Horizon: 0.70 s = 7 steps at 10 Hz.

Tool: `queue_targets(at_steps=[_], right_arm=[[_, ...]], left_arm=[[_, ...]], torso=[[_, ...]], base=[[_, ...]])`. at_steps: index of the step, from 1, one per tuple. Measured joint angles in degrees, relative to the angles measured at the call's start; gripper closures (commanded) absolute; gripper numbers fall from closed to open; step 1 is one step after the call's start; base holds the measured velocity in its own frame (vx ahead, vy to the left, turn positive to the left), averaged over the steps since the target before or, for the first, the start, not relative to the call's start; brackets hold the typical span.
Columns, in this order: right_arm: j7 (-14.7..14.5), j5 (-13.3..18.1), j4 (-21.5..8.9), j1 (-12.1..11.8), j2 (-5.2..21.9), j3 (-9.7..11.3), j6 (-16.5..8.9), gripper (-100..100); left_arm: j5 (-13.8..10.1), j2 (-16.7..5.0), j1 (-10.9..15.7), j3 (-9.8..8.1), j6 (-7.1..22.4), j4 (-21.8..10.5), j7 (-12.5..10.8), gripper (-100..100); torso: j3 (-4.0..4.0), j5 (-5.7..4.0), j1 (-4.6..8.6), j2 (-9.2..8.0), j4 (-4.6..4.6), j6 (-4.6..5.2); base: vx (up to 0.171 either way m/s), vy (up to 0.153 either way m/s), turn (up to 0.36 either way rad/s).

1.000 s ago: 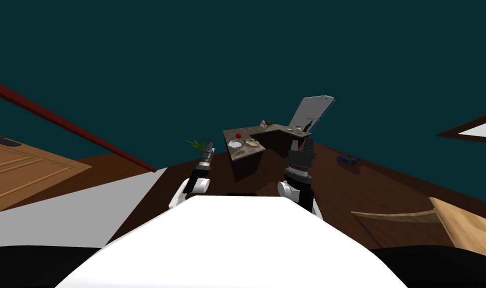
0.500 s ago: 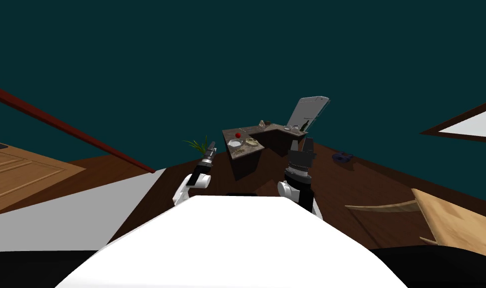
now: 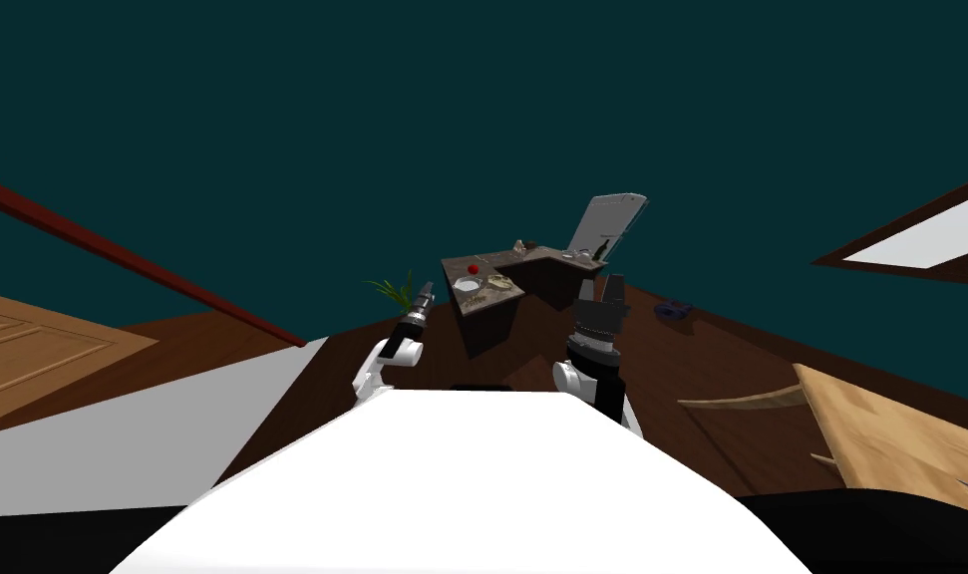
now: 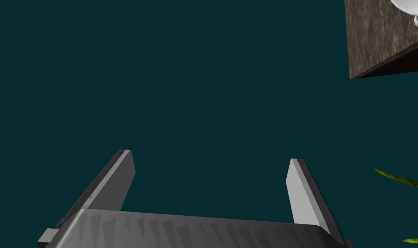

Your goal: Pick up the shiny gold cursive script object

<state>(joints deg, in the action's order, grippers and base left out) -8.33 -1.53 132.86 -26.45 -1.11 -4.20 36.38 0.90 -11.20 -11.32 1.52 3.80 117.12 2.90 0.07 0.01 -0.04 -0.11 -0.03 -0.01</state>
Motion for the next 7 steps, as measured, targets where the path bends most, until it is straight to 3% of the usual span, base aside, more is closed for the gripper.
queue_targets(at_steps=[7], right_arm=[[0.00,0.00,0.00,0.00,0.00,0.00,0.00,0]], left_arm=[[-0.95,-0.12,7.30,0.00,11.29,-4.24,-1.53,-100]], torso=[[-0.02,0.01,-0.02,0.04,0.01,-0.01]], base=[[-0.037,0.017,-0.044]])
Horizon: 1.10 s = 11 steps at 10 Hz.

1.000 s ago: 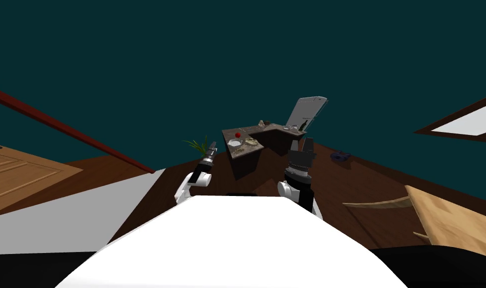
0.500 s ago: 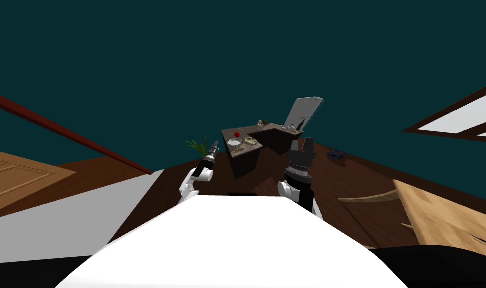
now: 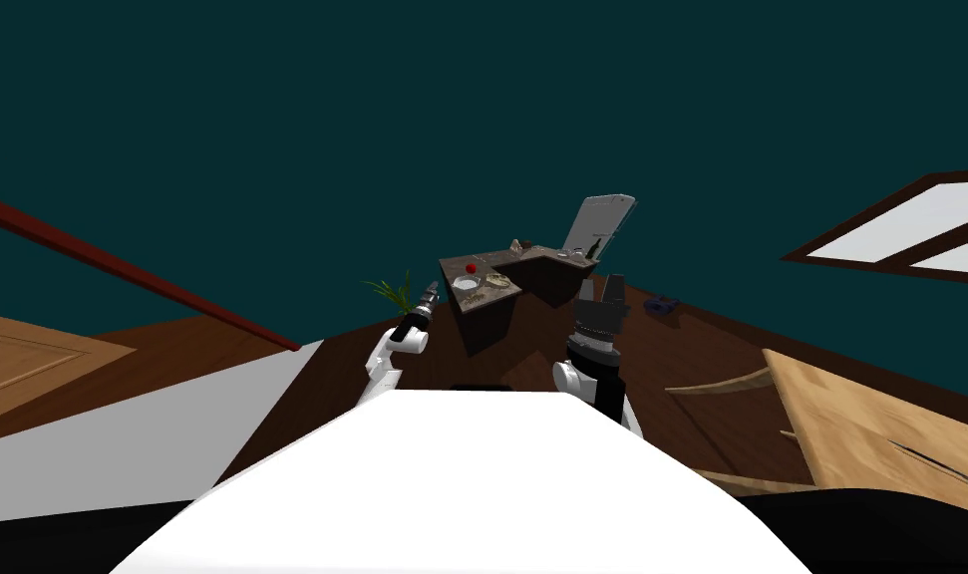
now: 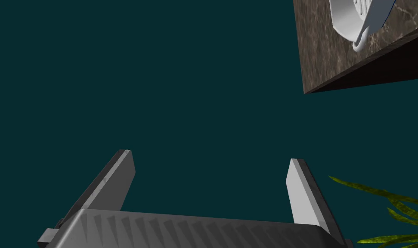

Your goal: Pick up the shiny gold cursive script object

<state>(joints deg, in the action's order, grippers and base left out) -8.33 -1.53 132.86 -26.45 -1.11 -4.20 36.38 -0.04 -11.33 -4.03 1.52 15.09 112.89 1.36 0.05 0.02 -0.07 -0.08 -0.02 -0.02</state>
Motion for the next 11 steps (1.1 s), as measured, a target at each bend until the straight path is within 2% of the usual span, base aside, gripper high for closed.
queue_targets(at_steps=[1,3,6,11], right_arm=[[0.00,0.00,0.00,0.00,0.00,0.00,0.00,0],[0.00,0.00,0.00,0.00,0.00,0.00,0.00,0],[0.00,0.00,0.00,0.00,0.00,0.00,0.00,0],[0.00,0.00,0.00,-0.01,0.00,0.00,0.00,0]], left_arm=[[-0.10,0.13,1.51,0.04,1.78,-0.72,-0.24,-100],[-0.53,-0.27,2.29,-0.05,4.59,-1.22,-0.64,-100],[-0.84,-0.11,6.01,-0.04,9.11,-3.70,-1.25,-100],[-1.43,-0.35,9.43,-0.14,16.67,-5.59,-1.92,-100]], torso=[[0.00,0.00,-0.01,0.00,0.00,0.02],[-0.02,0.00,0.01,0.03,0.01,-0.01],[-0.03,0.00,0.01,0.06,0.01,0.01],[-0.05,0.00,0.03,0.09,0.02,-0.02]], base=[[-0.028,0.017,-0.037],[-0.016,0.011,-0.027],[-0.014,0.014,-0.055],[-0.003,0.009,-0.032]])
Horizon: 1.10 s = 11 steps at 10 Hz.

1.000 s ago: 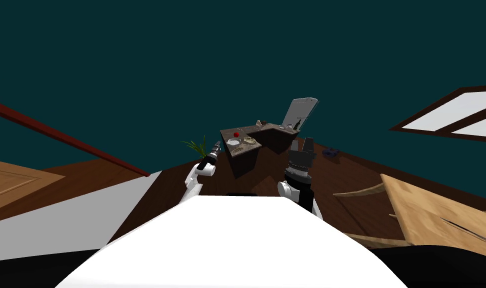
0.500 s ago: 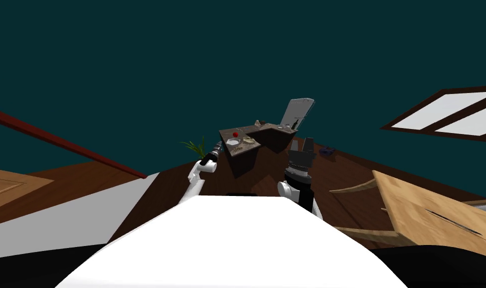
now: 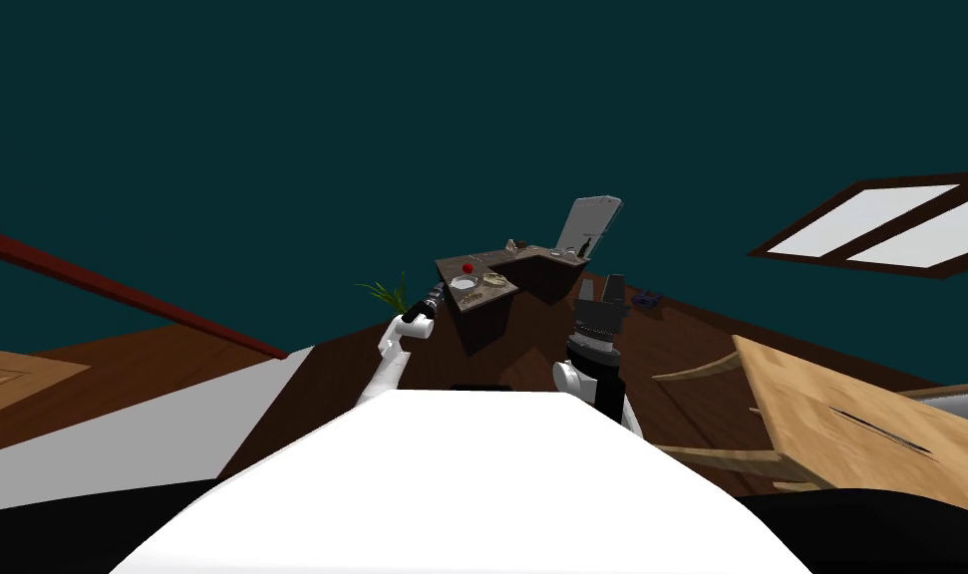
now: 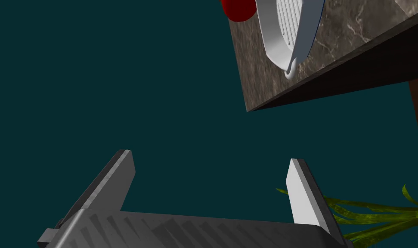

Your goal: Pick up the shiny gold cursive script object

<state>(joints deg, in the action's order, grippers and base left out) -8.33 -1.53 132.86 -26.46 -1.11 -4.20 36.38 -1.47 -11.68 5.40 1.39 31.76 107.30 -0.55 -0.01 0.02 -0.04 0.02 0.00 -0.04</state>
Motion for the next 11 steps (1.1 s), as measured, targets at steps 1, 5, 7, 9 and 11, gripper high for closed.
queue_targets(at_steps=[1,5,7,9,11], right_arm=[[0.00,0.00,0.00,0.00,0.00,0.00,0.00,0],[0.00,0.00,0.00,0.00,0.00,0.00,0.00,0],[0.00,0.00,0.00,0.00,0.00,0.00,0.00,0],[0.00,0.00,0.00,0.00,0.00,0.00,0.00,0],[0.00,0.00,0.00,0.00,0.00,0.00,0.00,0]], left_arm=[[0.05,0.19,1.28,0.03,1.51,-0.78,-0.15,-100],[-0.54,-0.09,4.70,-0.13,7.19,-3.09,-0.62,-100],[-0.43,0.13,6.02,-0.07,9.71,-3.96,-0.79,-100],[-0.65,0.12,8.21,-0.11,12.86,-5.68,-1.02,-100],[-0.92,-0.03,9.20,-0.19,15.92,-6.18,-1.11,-100]], torso=[[-0.01,0.00,0.01,0.02,0.00,0.03],[-0.03,0.00,0.01,0.05,0.01,0.00],[-0.03,-0.01,0.02,0.05,0.01,0.02],[-0.05,-0.01,0.02,0.09,0.02,0.02],[-0.04,0.00,0.02,0.06,0.02,-0.01]], base=[[0.001,0.011,-0.051],[0.005,0.006,-0.032],[0.011,0.007,-0.061],[0.019,0.006,-0.060],[0.017,-0.001,-0.029]])
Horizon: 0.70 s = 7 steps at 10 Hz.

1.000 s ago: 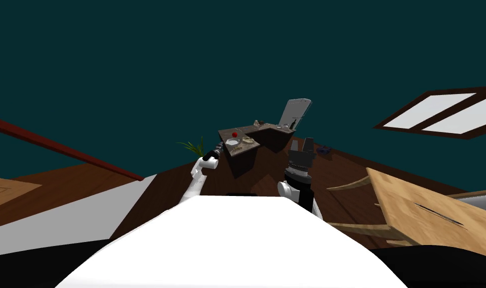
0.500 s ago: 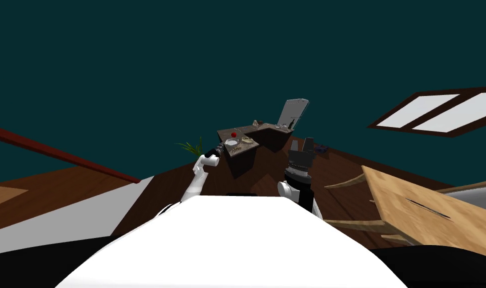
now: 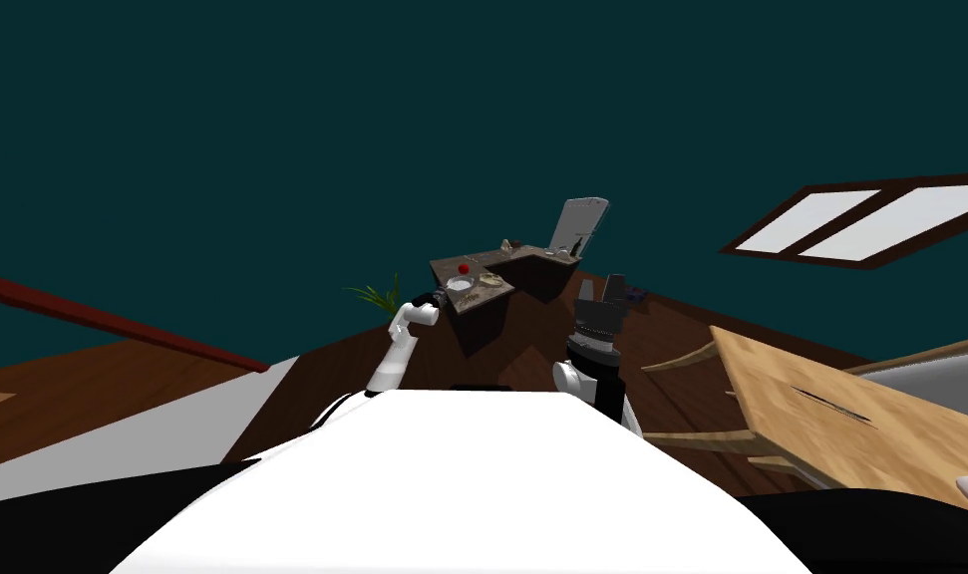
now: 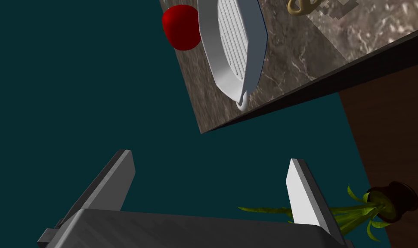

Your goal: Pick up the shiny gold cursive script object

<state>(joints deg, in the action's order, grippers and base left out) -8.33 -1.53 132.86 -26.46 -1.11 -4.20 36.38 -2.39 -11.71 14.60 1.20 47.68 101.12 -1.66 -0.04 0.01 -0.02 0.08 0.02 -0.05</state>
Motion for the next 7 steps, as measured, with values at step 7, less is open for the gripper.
queue_targets(at_steps=[7], right_arm=[[0.00,0.00,0.00,0.00,0.00,0.00,0.00,0]], left_arm=[[-0.28,0.28,6.34,-0.14,10.97,-4.63,-0.44,-100]], torso=[[-0.06,-0.01,0.02,0.10,0.02,0.00]], base=[[0.031,0.002,-0.053]])
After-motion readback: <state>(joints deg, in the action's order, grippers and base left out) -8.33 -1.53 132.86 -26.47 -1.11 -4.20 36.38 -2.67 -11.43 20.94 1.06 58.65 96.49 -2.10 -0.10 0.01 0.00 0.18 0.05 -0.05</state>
